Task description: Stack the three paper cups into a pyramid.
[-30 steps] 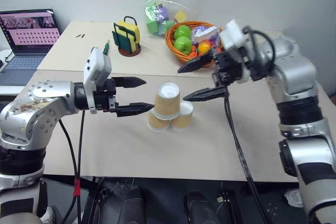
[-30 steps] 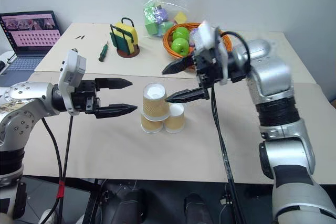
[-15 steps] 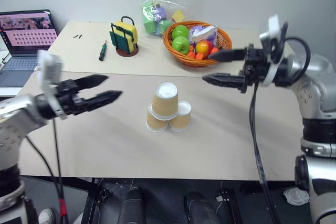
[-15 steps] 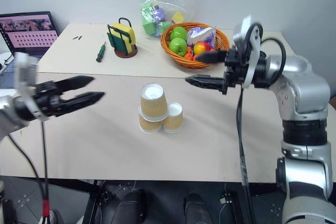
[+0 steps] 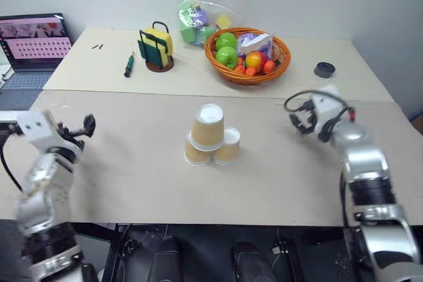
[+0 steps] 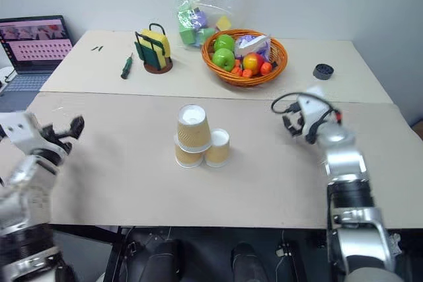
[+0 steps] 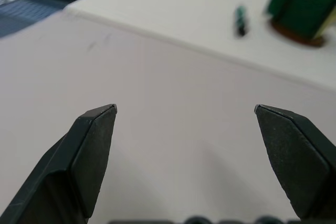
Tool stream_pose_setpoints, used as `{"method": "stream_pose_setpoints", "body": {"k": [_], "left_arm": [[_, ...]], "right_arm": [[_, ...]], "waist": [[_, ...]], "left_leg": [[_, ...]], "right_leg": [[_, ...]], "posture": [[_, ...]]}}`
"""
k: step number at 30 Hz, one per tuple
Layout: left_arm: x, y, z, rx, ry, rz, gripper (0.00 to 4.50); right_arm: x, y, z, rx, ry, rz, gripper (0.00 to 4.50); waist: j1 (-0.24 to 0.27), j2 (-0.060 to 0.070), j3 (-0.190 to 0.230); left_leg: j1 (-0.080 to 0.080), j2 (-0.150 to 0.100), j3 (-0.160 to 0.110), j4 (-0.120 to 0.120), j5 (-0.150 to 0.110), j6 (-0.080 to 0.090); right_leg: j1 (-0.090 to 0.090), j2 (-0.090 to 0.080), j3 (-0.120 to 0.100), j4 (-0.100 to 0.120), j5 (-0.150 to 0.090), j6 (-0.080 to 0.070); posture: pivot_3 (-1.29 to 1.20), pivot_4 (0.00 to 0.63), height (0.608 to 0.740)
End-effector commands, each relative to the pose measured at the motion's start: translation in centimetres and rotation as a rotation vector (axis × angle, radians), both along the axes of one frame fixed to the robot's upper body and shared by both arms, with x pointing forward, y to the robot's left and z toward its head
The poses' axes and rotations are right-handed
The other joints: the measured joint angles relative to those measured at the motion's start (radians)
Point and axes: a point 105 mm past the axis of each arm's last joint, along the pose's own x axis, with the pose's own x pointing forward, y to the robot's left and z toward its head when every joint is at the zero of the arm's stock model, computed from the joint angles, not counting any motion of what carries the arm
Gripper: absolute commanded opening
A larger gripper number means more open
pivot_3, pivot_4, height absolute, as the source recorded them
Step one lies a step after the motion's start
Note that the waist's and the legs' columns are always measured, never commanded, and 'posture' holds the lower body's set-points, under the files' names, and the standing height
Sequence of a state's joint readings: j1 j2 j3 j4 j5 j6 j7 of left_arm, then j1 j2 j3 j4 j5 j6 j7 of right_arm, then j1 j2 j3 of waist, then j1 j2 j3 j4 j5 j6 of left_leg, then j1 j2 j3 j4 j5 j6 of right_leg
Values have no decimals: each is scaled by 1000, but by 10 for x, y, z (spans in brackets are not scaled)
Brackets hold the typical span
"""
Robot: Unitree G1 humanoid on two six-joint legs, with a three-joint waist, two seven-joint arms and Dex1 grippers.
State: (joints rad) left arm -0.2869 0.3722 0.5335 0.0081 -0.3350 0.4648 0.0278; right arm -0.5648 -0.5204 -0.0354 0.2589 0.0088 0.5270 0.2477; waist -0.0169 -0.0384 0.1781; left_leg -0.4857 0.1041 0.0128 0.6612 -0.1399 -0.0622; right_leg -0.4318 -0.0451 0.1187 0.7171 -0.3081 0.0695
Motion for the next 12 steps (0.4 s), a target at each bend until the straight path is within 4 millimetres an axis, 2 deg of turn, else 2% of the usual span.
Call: {"method": "stream_pose_setpoints", "body": {"k": [1, 5, 10, 12], "left_arm": [[-1, 10, 12, 42, -82, 126, 4500], [10, -4, 3, 64, -75, 81, 4500], [14, -5, 0, 42, -93, 65, 4500], [15, -5, 0, 46, -96, 62, 4500]], "right_arm": [[-3, -24, 21, 29, -131, -124, 4451], [-8, -19, 3, 73, -117, -130, 4451], [-11, -7, -6, 197, -109, -137, 4451], [-12, 1, -9, 187, -103, -120, 4451]], "waist": [[5, 0, 0], [9, 0, -1], [4, -1, -1], [3, -1, -1]], "left_leg": [[-2, 0, 0, 0, 0, 0], [-6, 0, -1, 1, 1, -1], [-6, 0, -2, 1, 1, -1], [-6, 0, -2, 1, 1, -1]], "right_leg": [[-2, 0, 0, 0, 0, 0], [-5, 0, -1, 1, 1, 0], [-5, 0, -2, 1, 1, 1], [-5, 0, -2, 1, 1, 1]], "posture": [[0, 150, 669], [0, 150, 669], [0, 150, 669], [0, 150, 669]]}}
